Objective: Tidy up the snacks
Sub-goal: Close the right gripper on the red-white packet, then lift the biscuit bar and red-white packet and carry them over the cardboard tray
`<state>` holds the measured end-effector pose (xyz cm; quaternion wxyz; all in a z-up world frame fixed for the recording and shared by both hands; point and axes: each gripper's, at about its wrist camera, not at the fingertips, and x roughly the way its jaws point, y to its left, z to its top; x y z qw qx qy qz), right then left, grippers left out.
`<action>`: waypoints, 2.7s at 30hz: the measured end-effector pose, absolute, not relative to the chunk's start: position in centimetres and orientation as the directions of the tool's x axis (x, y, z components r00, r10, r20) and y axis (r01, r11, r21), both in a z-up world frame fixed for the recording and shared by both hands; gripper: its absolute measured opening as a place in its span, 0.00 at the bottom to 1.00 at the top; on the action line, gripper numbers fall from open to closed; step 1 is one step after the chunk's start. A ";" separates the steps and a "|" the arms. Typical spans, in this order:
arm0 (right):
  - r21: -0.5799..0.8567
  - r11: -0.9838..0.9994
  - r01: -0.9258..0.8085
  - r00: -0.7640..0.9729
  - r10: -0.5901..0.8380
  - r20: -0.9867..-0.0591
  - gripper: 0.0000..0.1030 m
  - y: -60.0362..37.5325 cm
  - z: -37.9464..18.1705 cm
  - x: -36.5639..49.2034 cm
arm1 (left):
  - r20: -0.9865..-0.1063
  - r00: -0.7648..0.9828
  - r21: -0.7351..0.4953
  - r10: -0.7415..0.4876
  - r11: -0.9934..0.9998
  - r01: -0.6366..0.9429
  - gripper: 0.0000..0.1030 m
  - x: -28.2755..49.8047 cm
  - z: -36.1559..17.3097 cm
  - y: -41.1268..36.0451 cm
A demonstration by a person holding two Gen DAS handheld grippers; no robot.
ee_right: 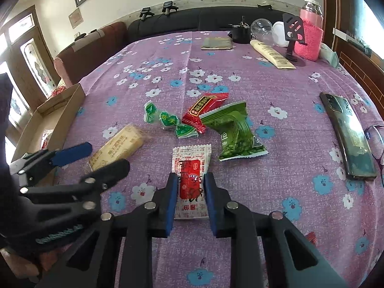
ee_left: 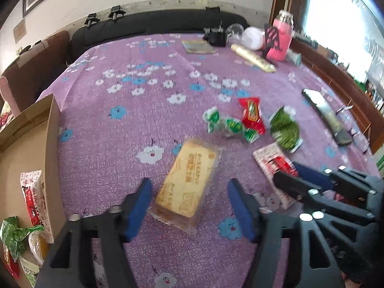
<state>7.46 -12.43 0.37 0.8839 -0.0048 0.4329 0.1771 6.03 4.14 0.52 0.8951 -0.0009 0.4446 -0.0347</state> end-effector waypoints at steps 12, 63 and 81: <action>0.182 0.927 -0.329 0.575 0.349 -0.740 0.21 -12.6 1.0 7.1 | -0.760 0.646 -0.040 -0.068 0.998 0.058 0.34 5.7 1.1 4.3; 0.226 0.894 -0.388 0.621 0.435 -0.652 0.21 -11.8 2.8 5.6 | -0.648 0.753 -0.111 -0.119 0.992 0.061 0.34 3.4 4.2 4.9; 0.238 0.889 -0.392 0.624 0.447 -0.642 0.21 -11.3 3.0 4.9 | -0.619 0.773 -0.137 -0.136 0.988 0.064 0.34 -0.1 5.6 5.7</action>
